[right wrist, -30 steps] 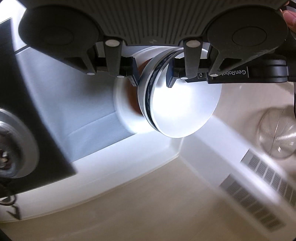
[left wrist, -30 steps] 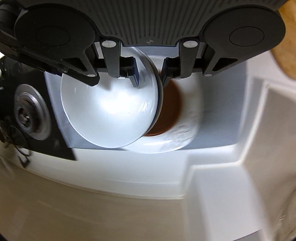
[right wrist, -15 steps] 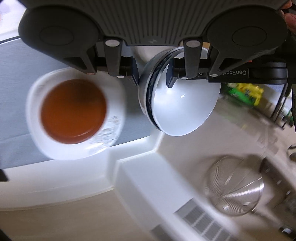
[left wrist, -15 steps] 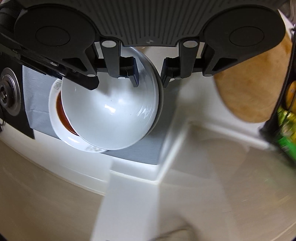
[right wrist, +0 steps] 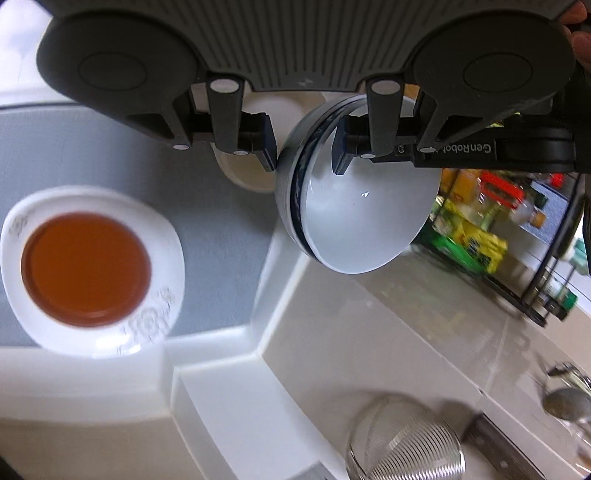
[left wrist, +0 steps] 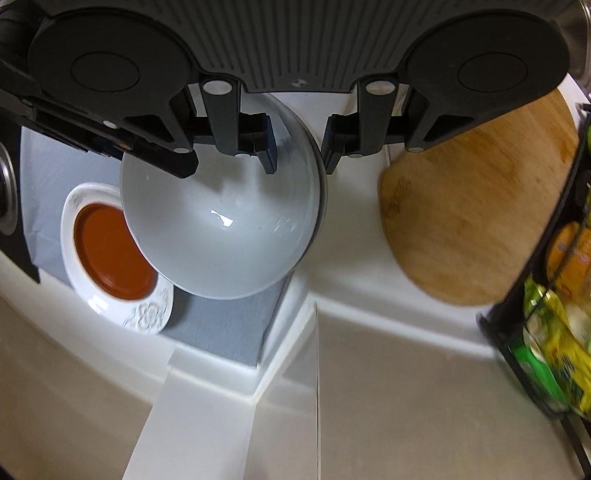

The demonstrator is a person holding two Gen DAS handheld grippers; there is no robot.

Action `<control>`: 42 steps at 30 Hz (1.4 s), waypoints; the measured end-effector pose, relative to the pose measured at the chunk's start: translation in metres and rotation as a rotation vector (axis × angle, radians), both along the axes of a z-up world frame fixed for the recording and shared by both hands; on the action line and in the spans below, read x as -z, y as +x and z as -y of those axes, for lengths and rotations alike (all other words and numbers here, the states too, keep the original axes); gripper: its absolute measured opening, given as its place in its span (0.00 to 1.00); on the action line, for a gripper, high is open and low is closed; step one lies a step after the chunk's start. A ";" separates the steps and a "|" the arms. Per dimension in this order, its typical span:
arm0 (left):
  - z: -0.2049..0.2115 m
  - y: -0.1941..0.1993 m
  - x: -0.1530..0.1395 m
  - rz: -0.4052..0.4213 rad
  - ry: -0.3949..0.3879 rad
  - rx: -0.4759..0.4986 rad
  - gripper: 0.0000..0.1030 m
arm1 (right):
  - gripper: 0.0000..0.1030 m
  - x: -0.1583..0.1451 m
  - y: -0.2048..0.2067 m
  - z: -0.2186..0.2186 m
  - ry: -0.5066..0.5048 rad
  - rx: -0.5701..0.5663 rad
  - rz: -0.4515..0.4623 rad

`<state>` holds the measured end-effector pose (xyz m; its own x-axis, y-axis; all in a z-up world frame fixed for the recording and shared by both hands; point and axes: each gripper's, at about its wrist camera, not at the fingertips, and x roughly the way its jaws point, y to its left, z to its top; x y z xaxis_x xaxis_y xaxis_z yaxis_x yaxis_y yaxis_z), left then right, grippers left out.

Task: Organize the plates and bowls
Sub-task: 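Lift the nested bowls with both tools off the mat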

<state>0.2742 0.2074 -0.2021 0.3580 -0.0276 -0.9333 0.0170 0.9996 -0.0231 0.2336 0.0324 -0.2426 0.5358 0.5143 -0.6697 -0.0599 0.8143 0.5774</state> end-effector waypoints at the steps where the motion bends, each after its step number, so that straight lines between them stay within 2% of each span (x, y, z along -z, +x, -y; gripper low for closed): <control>1: 0.000 -0.001 0.007 -0.012 -0.003 -0.001 0.27 | 0.34 0.005 -0.001 0.000 -0.004 -0.001 -0.013; 9: -0.001 0.000 0.046 -0.084 0.001 0.009 0.28 | 0.34 0.040 0.005 -0.008 -0.045 0.000 -0.094; 14: -0.007 0.002 0.053 -0.088 -0.016 0.019 0.28 | 0.35 0.042 0.005 -0.017 -0.093 -0.022 -0.075; 20: -0.018 0.007 0.059 -0.100 -0.065 0.017 0.28 | 0.42 0.037 0.008 -0.023 -0.123 -0.062 -0.053; 23: -0.019 0.009 0.061 -0.113 -0.093 0.018 0.25 | 0.51 0.034 0.006 -0.023 -0.122 -0.066 -0.044; 25: -0.020 0.009 0.060 -0.108 -0.106 0.020 0.24 | 0.67 0.032 0.004 -0.018 -0.098 -0.054 -0.035; 26: -0.019 0.009 0.060 -0.104 -0.108 0.024 0.24 | 0.71 0.032 0.002 -0.015 -0.081 -0.047 -0.023; 27: -0.019 0.009 0.059 -0.105 -0.106 0.025 0.24 | 0.80 0.031 0.000 -0.011 -0.064 -0.040 -0.016; 28: -0.020 0.010 0.060 -0.108 -0.108 0.023 0.24 | 0.84 0.032 0.001 -0.007 -0.051 -0.033 -0.018; 32: -0.024 0.010 0.058 -0.108 -0.126 0.020 0.24 | 0.86 0.034 0.001 0.003 0.001 -0.029 -0.019; 34: -0.026 0.009 0.052 -0.092 -0.130 0.022 0.24 | 0.91 0.033 0.001 0.005 0.003 -0.027 -0.017; 39: -0.024 0.011 0.044 -0.063 -0.111 0.051 0.24 | 0.89 0.032 0.003 0.005 0.003 -0.051 0.026; 41: -0.022 0.013 0.046 -0.070 -0.093 0.065 0.24 | 0.72 0.035 0.003 0.006 -0.005 -0.037 0.039; 42: -0.020 0.013 0.048 -0.073 -0.083 0.066 0.24 | 0.54 0.039 0.004 0.007 -0.007 -0.026 0.025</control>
<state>0.2875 0.2275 -0.2500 0.2837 -0.1271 -0.9504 0.0781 0.9909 -0.1092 0.2374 0.0250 -0.2816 0.5390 0.5240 -0.6595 -0.0959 0.8161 0.5700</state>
